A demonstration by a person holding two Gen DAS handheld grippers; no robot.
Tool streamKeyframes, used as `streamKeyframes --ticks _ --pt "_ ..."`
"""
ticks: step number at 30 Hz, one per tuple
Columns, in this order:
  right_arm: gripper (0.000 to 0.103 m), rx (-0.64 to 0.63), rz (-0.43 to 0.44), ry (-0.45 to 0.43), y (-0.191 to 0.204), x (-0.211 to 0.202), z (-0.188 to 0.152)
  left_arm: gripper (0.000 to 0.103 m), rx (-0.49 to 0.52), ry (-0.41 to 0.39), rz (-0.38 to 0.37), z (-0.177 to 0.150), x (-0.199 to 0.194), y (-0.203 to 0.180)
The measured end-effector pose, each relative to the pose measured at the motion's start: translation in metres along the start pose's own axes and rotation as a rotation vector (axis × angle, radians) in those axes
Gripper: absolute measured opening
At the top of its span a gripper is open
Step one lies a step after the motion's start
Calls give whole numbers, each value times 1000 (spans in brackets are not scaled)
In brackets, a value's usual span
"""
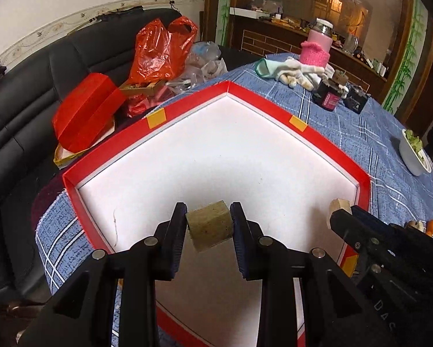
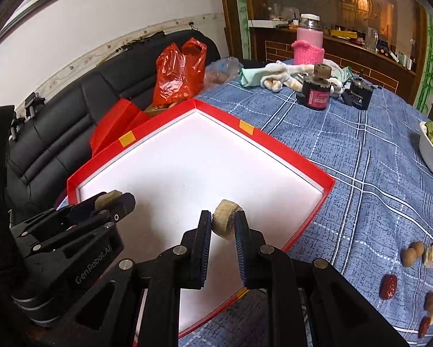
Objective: Organize fruits
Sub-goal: 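Open both tools to drop the cakes into the tray, then move both open tools back toward the remaining food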
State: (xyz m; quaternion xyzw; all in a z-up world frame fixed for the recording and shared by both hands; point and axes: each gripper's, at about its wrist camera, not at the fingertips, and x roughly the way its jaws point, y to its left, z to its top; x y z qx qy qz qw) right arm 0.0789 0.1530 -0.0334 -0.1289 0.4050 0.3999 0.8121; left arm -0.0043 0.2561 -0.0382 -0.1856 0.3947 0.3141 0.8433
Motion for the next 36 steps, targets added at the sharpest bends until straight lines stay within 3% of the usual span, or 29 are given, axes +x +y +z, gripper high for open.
streamKeyframes --ticks 6,7,10,11,13,15,19,21,25,27,31,36 --pt "19 -1 -7 31 1 11 2 30 -10 27 -1 3 7 2" --pt "19 4 -7 37 0 13 2 34 -12 36 -8 4 8 2" --pt "25 16 -5 40 -1 12 3 65 -20 26 8 4 5 3" --pt "35 21 -5 35 -2 11 3 71 -29 10 26 4 2 4" --pt "41 35 -10 20 -6 5 2 77 -49 -12 24 3 -3 8" --pt "53 57 0 4 -10 -3 2 77 -61 -11 8 3 -7 10" --pt "57 76 24 -62 -13 -32 -3 77 -39 -31 5 -1 -21 5" --pt "71 81 31 -104 -16 -51 -10 77 -29 -48 -11 -7 -33 2" --pt "87 85 38 -167 -22 -92 -34 78 5 -121 -54 -24 -62 -9" --pt "99 88 9 -182 -27 -111 -53 83 40 -159 -88 -36 -77 -21" --pt "102 64 -44 -191 -40 -138 -98 87 158 -194 -157 -55 -97 -55" --pt "103 146 -110 -192 -77 -165 -145 90 339 -188 -230 -79 -107 -105"
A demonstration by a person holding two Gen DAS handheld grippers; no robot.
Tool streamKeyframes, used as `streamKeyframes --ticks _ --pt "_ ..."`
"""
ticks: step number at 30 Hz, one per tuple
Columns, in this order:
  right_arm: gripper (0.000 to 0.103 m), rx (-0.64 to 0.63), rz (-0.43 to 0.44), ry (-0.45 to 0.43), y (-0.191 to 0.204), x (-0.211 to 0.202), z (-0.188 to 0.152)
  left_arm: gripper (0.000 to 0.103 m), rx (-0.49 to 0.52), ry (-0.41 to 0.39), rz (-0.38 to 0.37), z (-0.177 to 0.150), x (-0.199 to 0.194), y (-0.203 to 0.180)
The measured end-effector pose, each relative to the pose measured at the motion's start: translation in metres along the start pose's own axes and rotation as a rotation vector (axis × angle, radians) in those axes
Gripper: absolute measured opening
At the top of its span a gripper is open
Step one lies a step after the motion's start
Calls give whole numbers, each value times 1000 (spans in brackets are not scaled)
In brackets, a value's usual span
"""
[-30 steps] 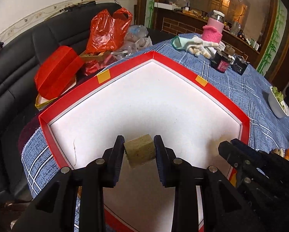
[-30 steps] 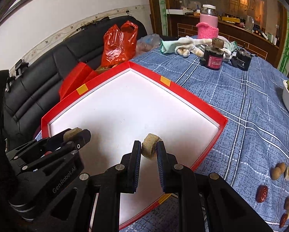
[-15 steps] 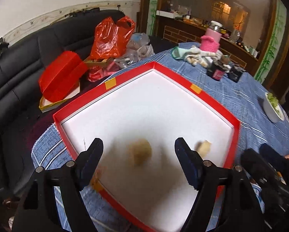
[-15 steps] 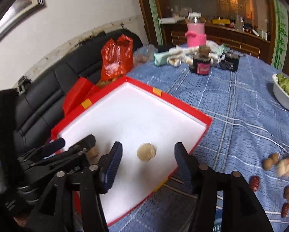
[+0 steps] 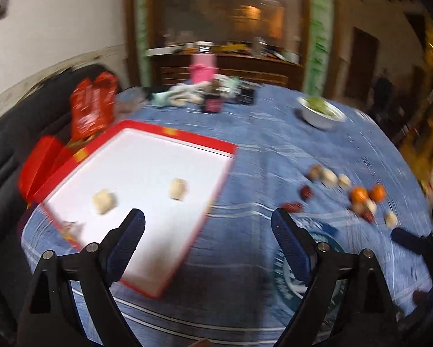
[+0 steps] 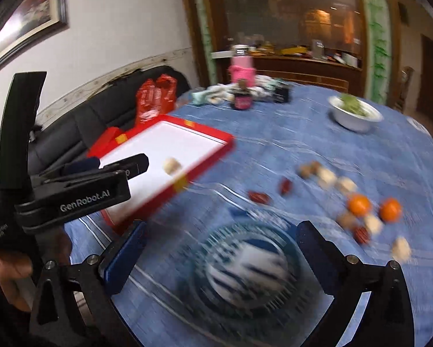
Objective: Organize fruits
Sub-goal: 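Move both open tools back toward the remaining food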
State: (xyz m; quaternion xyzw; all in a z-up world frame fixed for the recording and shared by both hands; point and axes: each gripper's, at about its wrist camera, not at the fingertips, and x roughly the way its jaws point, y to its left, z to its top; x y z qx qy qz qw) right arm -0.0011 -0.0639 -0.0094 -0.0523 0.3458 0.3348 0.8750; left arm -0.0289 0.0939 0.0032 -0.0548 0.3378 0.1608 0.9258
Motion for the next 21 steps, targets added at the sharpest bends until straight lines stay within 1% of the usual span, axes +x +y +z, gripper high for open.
streamKeyframes --ticks 2,4,8,10,13,16,21 --pt "103 48 -63 -3 -25 -14 -13 91 35 14 -23 -5 1 -14" --pt "103 91 -107 -10 -45 -28 -22 91 61 34 -47 -10 4 -29" --pt "103 163 -167 -12 -78 -41 -31 91 94 61 -77 -16 8 -50" --pt "103 180 -188 -8 -86 -43 -34 91 111 62 -88 -18 7 -59" --pt "103 192 -192 -17 -92 -44 -35 91 132 61 -104 -19 4 -69" --pt "103 195 -199 -19 -96 -43 -34 90 130 70 -117 -18 6 -75" --pt "103 203 -235 -14 -108 -47 -32 90 116 87 -141 -15 11 -83"
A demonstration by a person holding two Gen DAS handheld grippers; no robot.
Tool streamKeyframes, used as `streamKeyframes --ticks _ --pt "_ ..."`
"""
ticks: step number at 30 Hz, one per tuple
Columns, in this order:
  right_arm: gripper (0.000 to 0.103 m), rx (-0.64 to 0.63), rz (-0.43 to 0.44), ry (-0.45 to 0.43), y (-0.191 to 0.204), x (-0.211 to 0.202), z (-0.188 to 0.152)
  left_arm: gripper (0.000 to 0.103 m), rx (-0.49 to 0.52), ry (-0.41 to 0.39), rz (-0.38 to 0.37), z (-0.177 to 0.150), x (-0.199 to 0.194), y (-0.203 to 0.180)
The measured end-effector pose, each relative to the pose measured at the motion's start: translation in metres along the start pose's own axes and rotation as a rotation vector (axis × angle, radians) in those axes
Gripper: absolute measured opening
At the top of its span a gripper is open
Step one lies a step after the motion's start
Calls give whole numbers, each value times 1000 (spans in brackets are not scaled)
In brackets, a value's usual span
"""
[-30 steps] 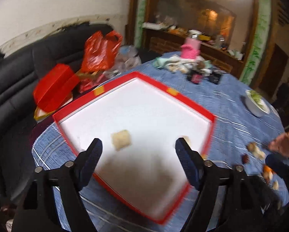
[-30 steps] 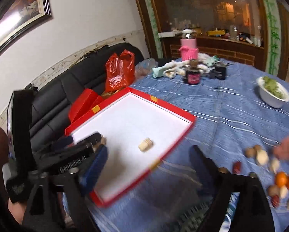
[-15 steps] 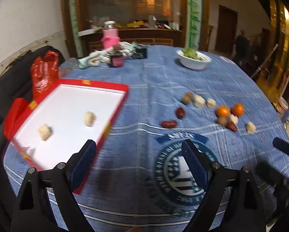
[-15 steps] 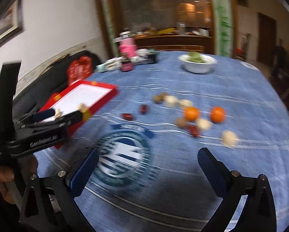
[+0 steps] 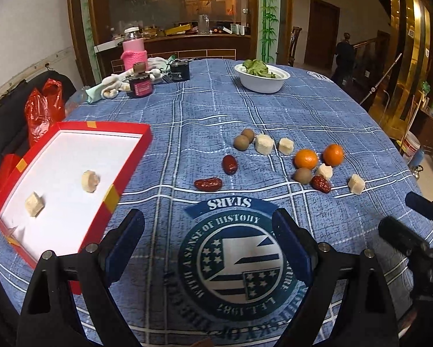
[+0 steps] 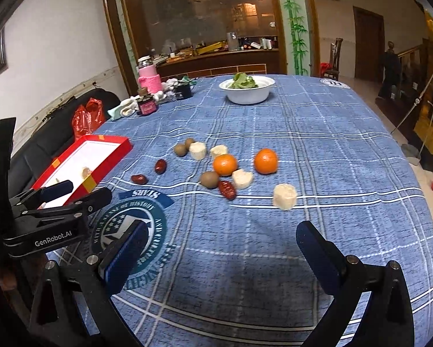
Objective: Organize fruits
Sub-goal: 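Move both open tools back toward the remaining food, then grasp a brown kiwi with the left tool while the right grasps a round tan cake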
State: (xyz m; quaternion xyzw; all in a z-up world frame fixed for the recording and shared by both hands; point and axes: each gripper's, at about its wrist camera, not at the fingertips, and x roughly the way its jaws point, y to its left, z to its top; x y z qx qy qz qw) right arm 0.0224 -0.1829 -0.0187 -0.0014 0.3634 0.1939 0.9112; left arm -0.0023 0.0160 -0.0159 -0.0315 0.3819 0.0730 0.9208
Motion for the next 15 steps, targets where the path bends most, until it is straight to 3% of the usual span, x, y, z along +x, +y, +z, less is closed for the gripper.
streamKeyframes --ticks 8,10,12,15 --pt "102 124 -46 43 -49 21 22 90 21 8 -63 6 9 -11" --pt "98 126 -69 66 -56 33 25 90 24 8 -68 6 9 -12" --pt "76 132 -88 101 -59 44 26 90 31 6 -68 7 10 -13" --pt "66 136 -100 143 -62 61 27 90 33 8 -69 10 14 -15"
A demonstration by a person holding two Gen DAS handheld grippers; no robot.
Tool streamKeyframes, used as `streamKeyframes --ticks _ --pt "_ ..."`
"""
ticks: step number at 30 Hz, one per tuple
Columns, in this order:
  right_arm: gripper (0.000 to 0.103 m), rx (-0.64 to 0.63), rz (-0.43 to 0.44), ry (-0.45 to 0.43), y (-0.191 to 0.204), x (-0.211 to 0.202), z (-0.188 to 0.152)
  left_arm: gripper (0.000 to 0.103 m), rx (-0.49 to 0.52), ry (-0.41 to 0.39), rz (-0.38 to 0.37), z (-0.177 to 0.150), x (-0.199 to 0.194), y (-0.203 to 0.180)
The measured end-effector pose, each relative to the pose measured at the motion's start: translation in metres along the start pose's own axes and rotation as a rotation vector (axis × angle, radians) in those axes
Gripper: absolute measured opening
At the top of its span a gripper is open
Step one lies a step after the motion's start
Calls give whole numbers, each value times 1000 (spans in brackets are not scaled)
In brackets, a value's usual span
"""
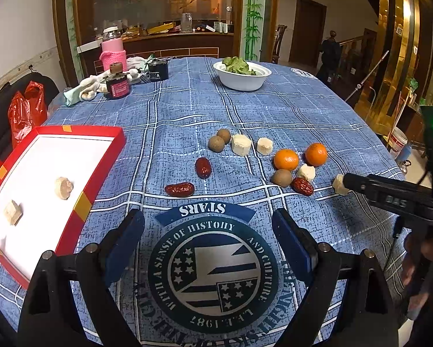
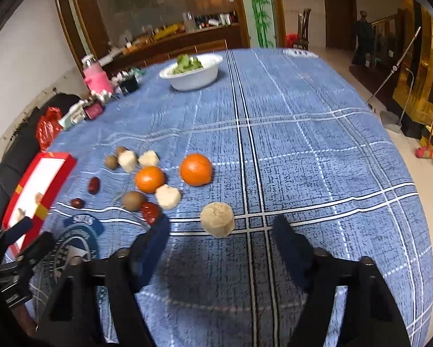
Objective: Organize fruits
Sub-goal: 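Grasp a brown kiwi with the left tool while the right grasps a round tan cake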
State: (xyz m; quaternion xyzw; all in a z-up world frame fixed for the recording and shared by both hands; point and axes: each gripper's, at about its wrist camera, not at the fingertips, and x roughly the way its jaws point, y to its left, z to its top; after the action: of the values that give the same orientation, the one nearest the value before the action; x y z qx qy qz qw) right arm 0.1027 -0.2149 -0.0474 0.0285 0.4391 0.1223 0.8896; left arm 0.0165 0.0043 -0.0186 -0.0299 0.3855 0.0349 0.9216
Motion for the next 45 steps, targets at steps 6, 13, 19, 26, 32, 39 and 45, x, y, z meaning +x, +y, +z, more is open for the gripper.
streamKeyframes --ticks 6,13,19,26,32,39,45 --pt "38 -25 -17 62 4 26 3 90 10 1 -17 7 9 -9" --pt "31 -30 18 50 3 28 -1 90 75 10 -40 29 33 -36" --pt "32 -6 54 19 -4 24 -6 77 106 68 -70 45 67 -65" --pt "32 28 108 9 -12 25 -2 43 75 143 -47 39 96 -71" --pt "32 40 128 6 -15 26 -1 27 102 112 -17 29 95 -77" --pt "31 17 102 3 -10 25 0 21 34 78 -35 25 73 -61" --pt "31 -17 105 -25 7 8 -5 21 -53 27 -6 23 49 -24"
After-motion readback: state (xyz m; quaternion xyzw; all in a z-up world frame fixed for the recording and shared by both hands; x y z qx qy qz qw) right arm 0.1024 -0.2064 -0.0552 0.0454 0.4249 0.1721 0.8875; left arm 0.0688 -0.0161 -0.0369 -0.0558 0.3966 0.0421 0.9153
